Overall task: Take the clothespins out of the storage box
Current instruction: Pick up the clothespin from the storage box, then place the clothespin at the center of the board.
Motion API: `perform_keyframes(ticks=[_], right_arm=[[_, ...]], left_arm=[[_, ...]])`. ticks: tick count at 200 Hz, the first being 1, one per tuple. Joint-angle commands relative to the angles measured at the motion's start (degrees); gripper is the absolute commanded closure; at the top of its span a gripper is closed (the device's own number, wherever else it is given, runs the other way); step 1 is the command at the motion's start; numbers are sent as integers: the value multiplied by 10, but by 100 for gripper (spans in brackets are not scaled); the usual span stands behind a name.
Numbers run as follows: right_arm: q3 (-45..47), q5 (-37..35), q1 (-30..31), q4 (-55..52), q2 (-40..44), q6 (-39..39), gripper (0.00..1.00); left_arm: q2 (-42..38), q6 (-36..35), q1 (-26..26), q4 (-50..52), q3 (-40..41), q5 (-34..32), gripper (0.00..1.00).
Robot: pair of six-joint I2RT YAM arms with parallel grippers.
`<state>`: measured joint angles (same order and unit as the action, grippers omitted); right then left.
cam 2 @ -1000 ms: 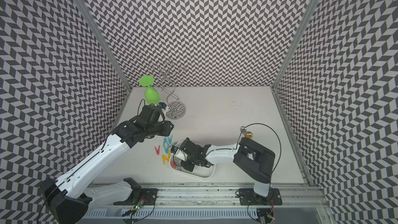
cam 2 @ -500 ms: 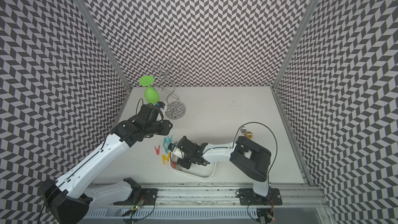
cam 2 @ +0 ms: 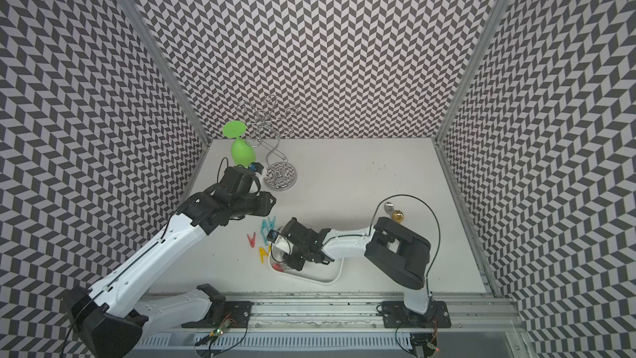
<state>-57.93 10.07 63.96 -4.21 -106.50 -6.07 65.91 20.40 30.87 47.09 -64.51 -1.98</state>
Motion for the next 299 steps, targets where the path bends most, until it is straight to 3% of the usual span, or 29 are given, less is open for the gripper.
perform_keyframes(ticks=[1, 53, 93, 127, 163, 214, 260, 299], right_arm=[[20, -13, 1, 14, 39, 10, 92], [26, -36, -17, 1, 116, 27, 96], [-10, -37, -90, -9, 146, 58, 96], [-80, -23, -141, -39, 88, 63, 95], [-200, -15, -149, -113, -25, 52, 94], [-283, -23, -156, -168, -129, 63, 91], [-320, -22, -156, -198, -163, 57, 87], [-325, -12, -156, -208, -147, 49, 74]], left_arm=[[-9, -8, -4, -15, 0, 7, 60], [-9, -11, -6, -18, -3, 1, 60], [-17, -7, -9, -17, -5, -15, 60], [-27, 1, -14, -21, 4, -25, 60], [-27, 4, -19, -19, 9, -27, 60], [-38, 7, -26, -19, 16, -32, 60], [-38, 3, -30, -20, 20, -29, 60], [-44, 3, -34, -20, 27, -30, 60]])
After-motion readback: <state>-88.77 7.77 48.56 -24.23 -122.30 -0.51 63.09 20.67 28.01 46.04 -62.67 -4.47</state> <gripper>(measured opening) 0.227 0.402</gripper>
